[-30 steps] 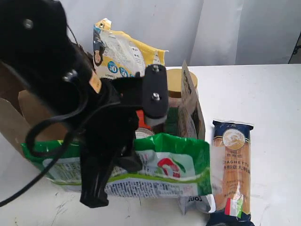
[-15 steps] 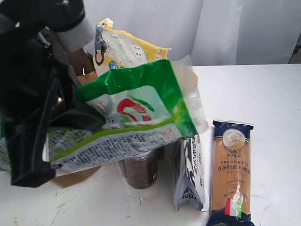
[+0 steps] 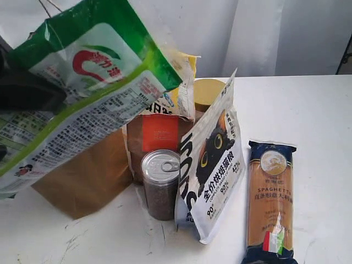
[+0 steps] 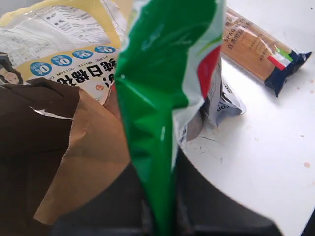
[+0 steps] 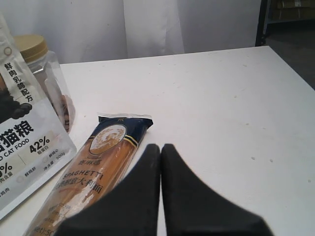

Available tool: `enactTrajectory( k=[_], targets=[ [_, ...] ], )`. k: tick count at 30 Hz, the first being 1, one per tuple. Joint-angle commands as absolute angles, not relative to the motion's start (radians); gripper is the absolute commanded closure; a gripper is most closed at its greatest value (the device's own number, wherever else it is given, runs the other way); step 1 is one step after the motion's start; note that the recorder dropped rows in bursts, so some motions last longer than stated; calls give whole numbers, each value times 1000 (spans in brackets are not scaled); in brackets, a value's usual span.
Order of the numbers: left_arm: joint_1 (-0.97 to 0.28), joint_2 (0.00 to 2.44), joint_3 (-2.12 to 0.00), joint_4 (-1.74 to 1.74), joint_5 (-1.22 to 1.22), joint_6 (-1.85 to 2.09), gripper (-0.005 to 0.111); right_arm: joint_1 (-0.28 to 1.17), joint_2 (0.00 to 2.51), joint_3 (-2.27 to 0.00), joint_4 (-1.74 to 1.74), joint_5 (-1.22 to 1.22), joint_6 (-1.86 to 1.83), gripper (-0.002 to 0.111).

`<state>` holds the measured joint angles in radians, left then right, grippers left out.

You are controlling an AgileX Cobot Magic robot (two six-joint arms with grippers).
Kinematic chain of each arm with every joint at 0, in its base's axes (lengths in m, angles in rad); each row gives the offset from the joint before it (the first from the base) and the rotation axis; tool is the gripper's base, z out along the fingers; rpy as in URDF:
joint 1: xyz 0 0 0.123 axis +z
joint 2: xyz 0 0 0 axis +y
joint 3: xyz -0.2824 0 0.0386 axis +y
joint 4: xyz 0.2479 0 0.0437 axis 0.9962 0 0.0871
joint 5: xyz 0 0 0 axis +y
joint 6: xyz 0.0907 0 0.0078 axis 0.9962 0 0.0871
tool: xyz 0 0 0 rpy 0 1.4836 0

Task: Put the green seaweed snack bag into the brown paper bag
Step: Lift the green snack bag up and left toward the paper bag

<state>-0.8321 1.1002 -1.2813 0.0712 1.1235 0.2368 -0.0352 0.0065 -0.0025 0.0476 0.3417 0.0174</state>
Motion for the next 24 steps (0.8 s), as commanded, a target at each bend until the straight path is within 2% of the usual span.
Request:
enactTrajectory(
  k=[1, 12, 24],
  targets=[
    [-836, 1093, -1285, 80, 1057, 174, 107, -41, 0, 0, 50, 337, 15, 108],
    [-836, 1031, -1285, 106, 975, -6, 107, -41, 0, 0, 50, 337, 15, 108],
    [-836, 968, -1285, 496, 893, -339, 107, -41, 0, 0, 50, 337, 15, 108]
  ],
)
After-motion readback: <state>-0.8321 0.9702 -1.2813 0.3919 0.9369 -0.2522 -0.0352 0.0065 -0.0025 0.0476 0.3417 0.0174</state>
